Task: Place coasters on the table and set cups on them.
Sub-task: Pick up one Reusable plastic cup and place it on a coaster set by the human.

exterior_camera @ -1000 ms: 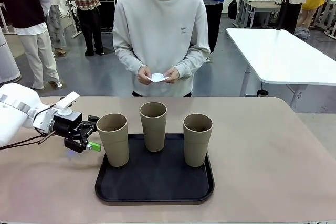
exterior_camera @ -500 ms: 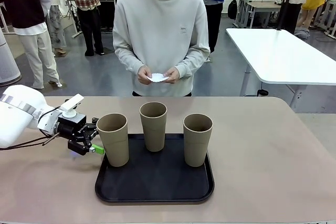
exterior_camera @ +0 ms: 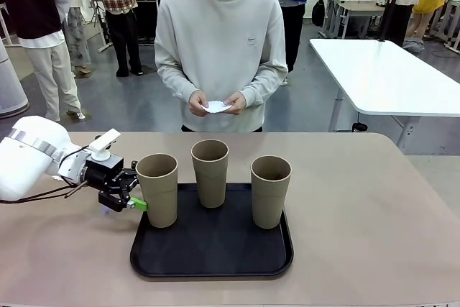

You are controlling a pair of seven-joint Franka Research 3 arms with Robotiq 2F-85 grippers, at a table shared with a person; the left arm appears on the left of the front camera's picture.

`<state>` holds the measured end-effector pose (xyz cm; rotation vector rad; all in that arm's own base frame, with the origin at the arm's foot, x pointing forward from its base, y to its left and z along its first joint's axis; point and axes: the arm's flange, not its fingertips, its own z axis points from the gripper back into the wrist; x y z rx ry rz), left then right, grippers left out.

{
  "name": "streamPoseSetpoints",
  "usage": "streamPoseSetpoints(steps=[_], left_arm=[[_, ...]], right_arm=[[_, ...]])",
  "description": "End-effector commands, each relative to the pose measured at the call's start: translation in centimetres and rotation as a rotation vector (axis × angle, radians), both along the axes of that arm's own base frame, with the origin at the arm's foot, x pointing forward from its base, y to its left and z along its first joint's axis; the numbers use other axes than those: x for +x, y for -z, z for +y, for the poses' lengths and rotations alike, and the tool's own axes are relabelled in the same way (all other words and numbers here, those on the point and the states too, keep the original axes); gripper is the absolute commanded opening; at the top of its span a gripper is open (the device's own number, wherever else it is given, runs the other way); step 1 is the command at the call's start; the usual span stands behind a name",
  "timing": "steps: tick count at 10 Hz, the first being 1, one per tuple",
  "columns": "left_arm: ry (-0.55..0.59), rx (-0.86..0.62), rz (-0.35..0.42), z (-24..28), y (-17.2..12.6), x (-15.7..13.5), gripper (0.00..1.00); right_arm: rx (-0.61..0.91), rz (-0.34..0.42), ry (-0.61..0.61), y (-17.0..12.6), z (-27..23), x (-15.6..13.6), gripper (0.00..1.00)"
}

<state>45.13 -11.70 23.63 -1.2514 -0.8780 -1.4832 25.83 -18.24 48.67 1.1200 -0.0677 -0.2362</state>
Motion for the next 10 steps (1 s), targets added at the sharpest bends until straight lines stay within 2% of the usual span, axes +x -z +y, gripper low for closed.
streamPoseSetpoints(steps=[1,4,7,8,9,10], left_arm=[[0.053,-0.001,-0.038,-1.3,0.5,-0.1,1.0],[0.091,0.012,-0.013,-2.3,0.9,-0.8,1.0],[0.123,-0.012,-0.022,-2.8,1.1,-1.0,1.0],[0.126,-0.026,-0.025,-2.6,1.0,-1.1,0.4],[0.132,-0.033,-0.021,-2.5,1.0,-1.2,0.4],[0.141,-0.041,-0.022,-2.5,0.9,-1.1,0.0]], right_arm=[[0.011,-0.021,-0.001,-0.1,-0.1,0.2,1.0],[0.011,-0.021,-0.001,-0.1,-0.1,0.2,1.0],[0.011,-0.021,-0.001,-0.1,-0.1,0.2,1.0],[0.011,-0.021,-0.001,-0.1,-0.1,0.2,1.0],[0.011,-0.021,-0.001,-0.1,-0.1,0.2,1.0],[0.011,-0.021,-0.001,-0.1,-0.1,0.2,1.0]])
